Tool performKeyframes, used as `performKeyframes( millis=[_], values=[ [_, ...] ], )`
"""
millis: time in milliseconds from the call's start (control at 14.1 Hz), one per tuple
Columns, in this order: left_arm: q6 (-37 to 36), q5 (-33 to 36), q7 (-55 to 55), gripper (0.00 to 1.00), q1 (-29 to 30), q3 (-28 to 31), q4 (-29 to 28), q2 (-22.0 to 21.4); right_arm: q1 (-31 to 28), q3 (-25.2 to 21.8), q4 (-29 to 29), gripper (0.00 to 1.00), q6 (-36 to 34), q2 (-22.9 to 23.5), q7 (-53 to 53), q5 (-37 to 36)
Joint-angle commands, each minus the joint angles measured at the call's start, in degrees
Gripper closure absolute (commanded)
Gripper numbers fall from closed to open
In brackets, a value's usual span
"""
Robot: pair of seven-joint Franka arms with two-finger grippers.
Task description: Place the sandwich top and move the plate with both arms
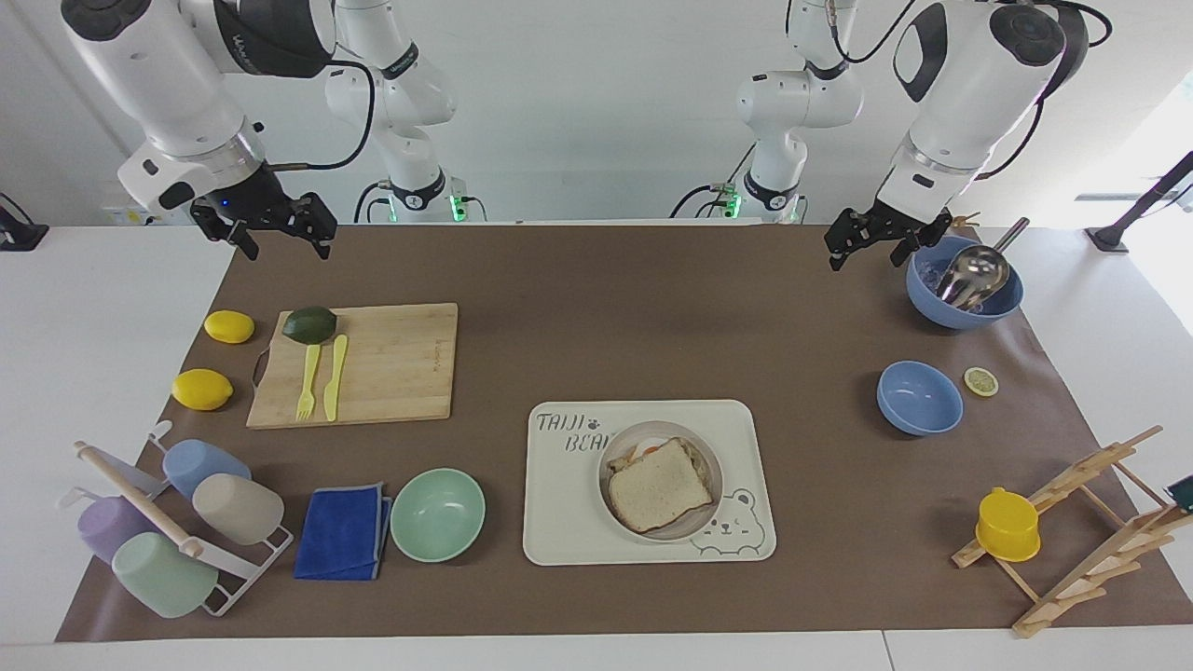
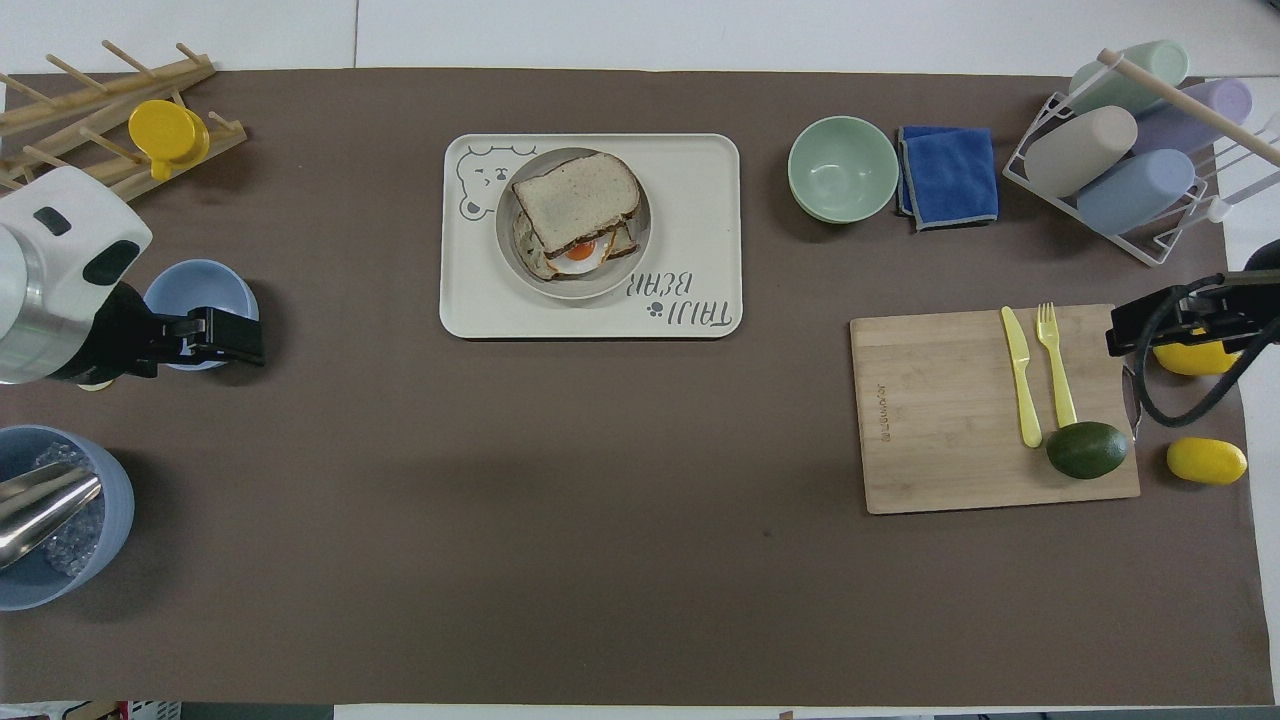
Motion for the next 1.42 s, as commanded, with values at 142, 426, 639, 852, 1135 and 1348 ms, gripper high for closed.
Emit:
performKeyframes(
  millis=[142,426,639,852,1135,1348],
  values=[
    [-12.88,3.01,0.7,0.0,0.08,1.88,12.79,5.16,-0.49,0.08,-0.26,0.0,0.63,-0.51,-1.1,1.54],
    [-12.22,5.66,3.17,0.0,0.34,1.8,12.73,5.09,-0.49,0.16,-0.26,0.0,0.63,-0.59,-1.18,1.54],
    [-10.12,2.76,2.99,0.0,0.35,1.71,11.6,4.83,-0.49,0.08,-0.26,0.0,0.63,-0.59,-1.19,1.46],
    [-9.06,2.67,3.34,0.0,0.43,1.88,9.93,4.74,-0.49,0.08,-0.26,0.0,0.55,-0.59,-1.19,1.54],
    [-8.97,1.44,3.17,0.0,0.69,1.88,9.66,4.47,-0.49,0.08,-0.26,0.0,0.55,-0.59,-1.19,1.46],
    [-8.71,0.91,3.43,0.0,1.66,1.8,9.66,4.56,-0.49,0.16,-0.26,0.0,0.46,-0.59,-1.18,1.46]
  ],
)
